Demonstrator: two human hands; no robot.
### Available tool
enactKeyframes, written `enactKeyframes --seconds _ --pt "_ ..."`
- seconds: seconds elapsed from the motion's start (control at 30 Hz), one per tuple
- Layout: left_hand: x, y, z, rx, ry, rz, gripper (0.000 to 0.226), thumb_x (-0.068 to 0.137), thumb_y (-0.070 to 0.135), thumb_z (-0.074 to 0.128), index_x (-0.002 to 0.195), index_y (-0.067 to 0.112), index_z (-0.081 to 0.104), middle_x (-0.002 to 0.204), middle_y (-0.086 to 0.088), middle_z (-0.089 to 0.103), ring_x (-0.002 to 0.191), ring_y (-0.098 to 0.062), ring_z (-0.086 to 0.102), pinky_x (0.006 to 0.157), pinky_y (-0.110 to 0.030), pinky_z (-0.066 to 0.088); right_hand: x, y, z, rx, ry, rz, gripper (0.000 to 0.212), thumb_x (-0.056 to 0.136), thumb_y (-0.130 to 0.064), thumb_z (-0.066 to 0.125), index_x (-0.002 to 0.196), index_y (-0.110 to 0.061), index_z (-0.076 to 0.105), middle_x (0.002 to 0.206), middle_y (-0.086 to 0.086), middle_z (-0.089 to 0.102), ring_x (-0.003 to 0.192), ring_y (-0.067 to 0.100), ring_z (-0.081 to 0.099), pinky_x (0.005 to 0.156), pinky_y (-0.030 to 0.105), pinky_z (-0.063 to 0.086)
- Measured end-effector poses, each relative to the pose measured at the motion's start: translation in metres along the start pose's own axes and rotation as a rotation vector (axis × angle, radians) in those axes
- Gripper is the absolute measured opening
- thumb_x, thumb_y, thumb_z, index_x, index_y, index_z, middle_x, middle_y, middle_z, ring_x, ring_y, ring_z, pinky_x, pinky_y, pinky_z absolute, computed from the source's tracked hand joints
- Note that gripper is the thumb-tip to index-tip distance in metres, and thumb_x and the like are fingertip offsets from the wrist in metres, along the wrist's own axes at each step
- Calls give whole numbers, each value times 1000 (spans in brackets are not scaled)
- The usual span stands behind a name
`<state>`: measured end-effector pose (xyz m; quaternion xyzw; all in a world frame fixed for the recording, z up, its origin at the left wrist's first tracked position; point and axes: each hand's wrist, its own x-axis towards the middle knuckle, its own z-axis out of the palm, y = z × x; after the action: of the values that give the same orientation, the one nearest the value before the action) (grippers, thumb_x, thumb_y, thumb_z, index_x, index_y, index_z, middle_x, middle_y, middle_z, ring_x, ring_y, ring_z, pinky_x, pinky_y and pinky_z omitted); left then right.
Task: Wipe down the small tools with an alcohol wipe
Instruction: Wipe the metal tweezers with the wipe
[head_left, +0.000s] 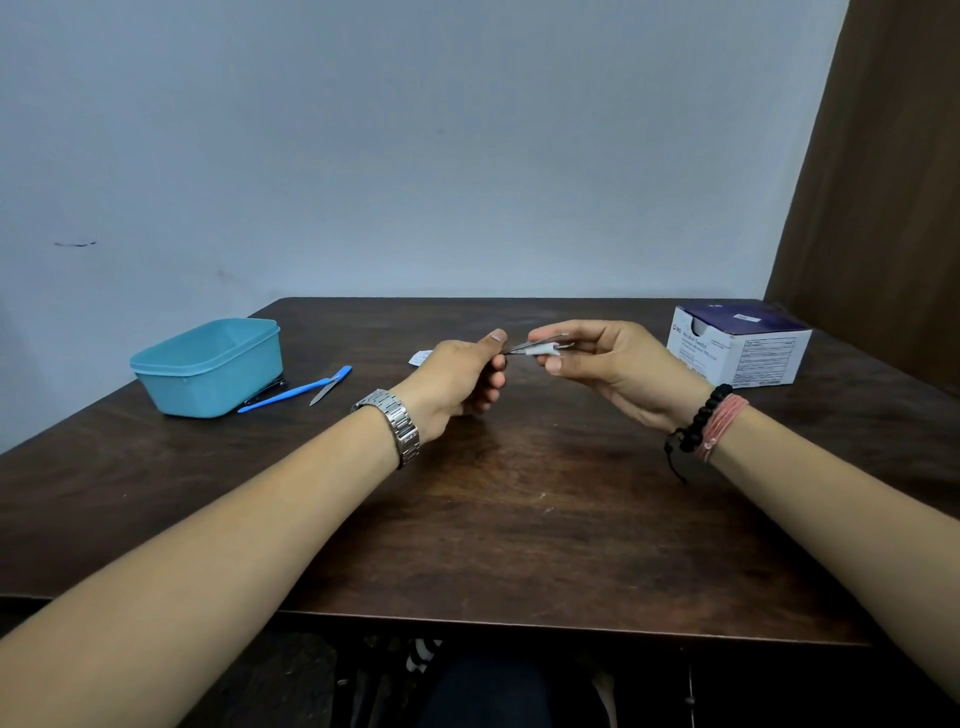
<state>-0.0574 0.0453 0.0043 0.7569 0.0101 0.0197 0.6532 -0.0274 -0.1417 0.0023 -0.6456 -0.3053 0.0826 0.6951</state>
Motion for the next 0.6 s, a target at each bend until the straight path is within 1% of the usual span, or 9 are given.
enactKeyframes --seconds 0.07,0.13,0.23,0.3,0.4,0.5,0.6 --pt "-1 1 0 -1 -36 -29 41 99 43 47 64 21 49 56 4 54 47 -10 48 53 -23 41 1 1 2 -43 43 -43 26 79 7 67 101 -7 70 90 -1 72 87 7 64 85 18 53" --pt "-1 2 0 4 -58 -37 41 99 43 46 65 20 49 55 5 55 45 -10 49 53 -23 41 1 2 4 -27 94 -65 18 79 4 68 94 -7 71 93 -2 73 87 8 64 84 21 54" --pt "-2 2 2 58 -82 -15 42 100 44 45 66 19 51 56 3 58 47 -11 51 56 -24 41 2 2 3 -28 181 -84 11 81 0 69 89 -8 72 93 0 72 80 8 64 72 20 54" --pt "-3 0 4 112 -101 29 45 100 46 42 68 17 55 57 1 60 51 -13 52 58 -25 42 2 2 3 -65 228 -86 8 83 -3 69 89 -8 72 88 3 70 75 8 63 67 19 52" --pt "-4 -3 8 149 -159 123 50 99 50 38 75 14 62 59 2 61 55 -13 53 59 -25 43 2 2 2 -102 280 -78 5 84 -7 70 88 -9 73 83 3 70 74 6 64 64 19 50" --pt "-4 -5 12 194 -186 233 42 102 43 38 82 15 62 63 1 60 55 -12 53 61 -25 43 2 1 1 -106 291 -61 6 84 -8 71 89 -9 73 83 3 70 75 7 65 63 18 50" --pt "-3 -7 12 215 -191 285 36 103 35 39 81 14 59 60 2 59 55 -13 52 62 -26 44 1 0 2 -23 281 -39 8 83 -2 69 90 -7 70 80 4 71 70 8 66 63 19 51"
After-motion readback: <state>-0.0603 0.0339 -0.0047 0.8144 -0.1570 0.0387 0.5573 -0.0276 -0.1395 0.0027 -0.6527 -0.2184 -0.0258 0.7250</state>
